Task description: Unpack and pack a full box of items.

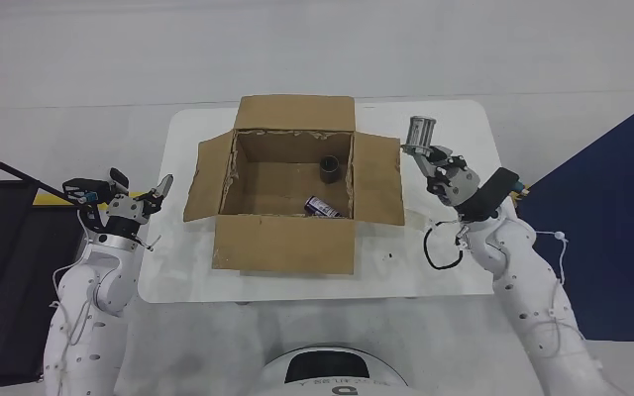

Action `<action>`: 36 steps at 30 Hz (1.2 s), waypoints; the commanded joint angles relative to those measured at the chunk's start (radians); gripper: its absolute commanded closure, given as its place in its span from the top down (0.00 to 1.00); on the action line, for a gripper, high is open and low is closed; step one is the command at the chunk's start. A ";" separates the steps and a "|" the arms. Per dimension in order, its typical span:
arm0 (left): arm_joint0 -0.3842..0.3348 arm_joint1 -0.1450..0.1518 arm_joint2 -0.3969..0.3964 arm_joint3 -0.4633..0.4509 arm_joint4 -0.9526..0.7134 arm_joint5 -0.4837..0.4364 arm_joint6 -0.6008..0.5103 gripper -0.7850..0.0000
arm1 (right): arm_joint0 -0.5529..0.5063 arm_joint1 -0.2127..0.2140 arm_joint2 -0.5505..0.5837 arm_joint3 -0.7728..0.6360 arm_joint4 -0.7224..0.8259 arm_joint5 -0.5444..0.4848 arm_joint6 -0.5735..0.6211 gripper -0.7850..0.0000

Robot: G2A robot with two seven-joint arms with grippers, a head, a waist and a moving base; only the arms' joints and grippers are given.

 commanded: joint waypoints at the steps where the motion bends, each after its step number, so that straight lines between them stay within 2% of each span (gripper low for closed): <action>1: 0.000 0.000 0.000 0.000 0.000 0.000 0.000 1.00 | -0.002 -0.002 -0.013 0.016 0.060 -0.044 0.045 0.00; 4: 0.000 0.000 0.000 0.000 0.000 0.000 0.000 1.00 | 0.014 0.004 0.015 0.101 0.246 -0.194 0.162 0.00; 8: 0.000 0.000 0.000 0.000 0.000 0.000 0.000 1.00 | 0.016 0.028 0.085 0.223 0.510 -0.370 0.442 0.00; 11: 0.000 0.000 0.000 0.000 0.000 0.000 0.000 1.00 | 0.009 0.052 0.108 0.275 0.730 -0.420 0.698 0.00; 12: 0.000 0.000 0.000 0.000 0.000 0.000 0.000 1.00 | 0.011 0.061 0.114 0.289 0.815 -0.413 0.783 0.00; 15: 0.000 0.000 0.000 0.000 0.000 0.000 0.000 1.00 | 0.037 0.084 0.128 0.322 1.040 -0.277 1.062 0.00; 18: 0.000 0.000 0.000 0.000 0.000 0.000 0.000 1.00 | 0.084 0.097 0.135 0.348 1.170 -0.089 1.281 0.00; 20: 0.000 0.000 0.000 0.000 0.000 0.000 0.000 1.00 | 0.106 0.100 0.127 0.354 1.205 -0.032 1.374 0.00; 27: 0.000 0.000 0.000 0.000 0.000 0.000 0.000 1.00 | 0.144 0.110 0.113 0.378 1.212 0.076 1.537 0.00; 31: 0.000 0.000 0.000 0.000 0.000 0.000 0.000 1.00 | 0.154 0.112 0.099 0.376 1.203 0.102 1.572 0.00; 36: 0.000 0.000 0.000 0.000 0.000 0.000 0.000 1.00 | 0.169 0.110 0.077 0.382 1.190 0.122 1.561 0.00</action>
